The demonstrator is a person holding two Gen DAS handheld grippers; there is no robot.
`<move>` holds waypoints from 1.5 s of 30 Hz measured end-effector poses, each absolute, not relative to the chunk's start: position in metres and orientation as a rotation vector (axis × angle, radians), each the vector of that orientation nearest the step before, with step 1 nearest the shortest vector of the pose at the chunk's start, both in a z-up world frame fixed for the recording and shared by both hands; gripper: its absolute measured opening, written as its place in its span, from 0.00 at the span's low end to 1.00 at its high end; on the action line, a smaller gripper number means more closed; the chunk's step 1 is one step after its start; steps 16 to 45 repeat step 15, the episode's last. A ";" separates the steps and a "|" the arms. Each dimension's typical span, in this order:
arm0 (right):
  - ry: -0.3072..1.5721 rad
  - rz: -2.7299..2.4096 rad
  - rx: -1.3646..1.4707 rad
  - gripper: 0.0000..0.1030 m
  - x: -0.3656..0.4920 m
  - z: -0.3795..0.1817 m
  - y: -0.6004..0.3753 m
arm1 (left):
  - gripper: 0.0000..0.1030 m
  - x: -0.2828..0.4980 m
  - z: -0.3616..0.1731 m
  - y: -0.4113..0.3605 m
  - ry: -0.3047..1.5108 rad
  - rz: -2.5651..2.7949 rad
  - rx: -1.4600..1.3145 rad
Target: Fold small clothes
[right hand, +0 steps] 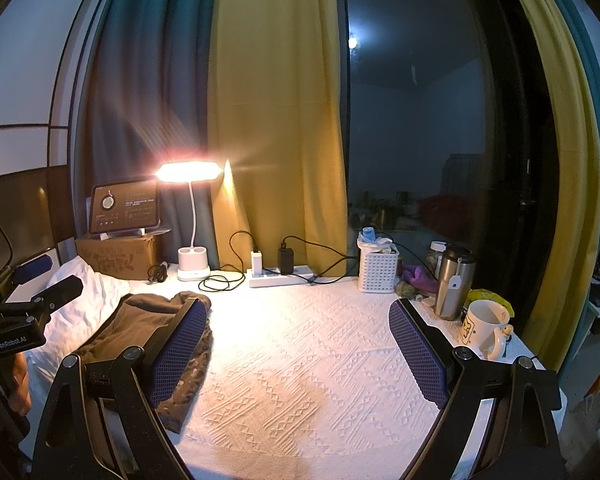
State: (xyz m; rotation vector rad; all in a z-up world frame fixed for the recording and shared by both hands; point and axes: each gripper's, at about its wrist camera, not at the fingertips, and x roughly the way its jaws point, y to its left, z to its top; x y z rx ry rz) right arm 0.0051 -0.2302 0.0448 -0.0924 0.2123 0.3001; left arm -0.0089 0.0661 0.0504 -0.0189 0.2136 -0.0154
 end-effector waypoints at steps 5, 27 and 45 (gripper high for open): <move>0.215 0.305 -0.095 0.91 0.006 0.044 -0.231 | 0.95 -0.010 0.050 0.066 0.212 -0.013 -0.019; 0.222 0.309 -0.099 0.91 0.008 0.041 -0.233 | 0.95 -0.010 0.049 0.067 0.219 -0.020 -0.017; 0.222 0.309 -0.099 0.91 0.008 0.041 -0.233 | 0.95 -0.010 0.049 0.067 0.219 -0.020 -0.017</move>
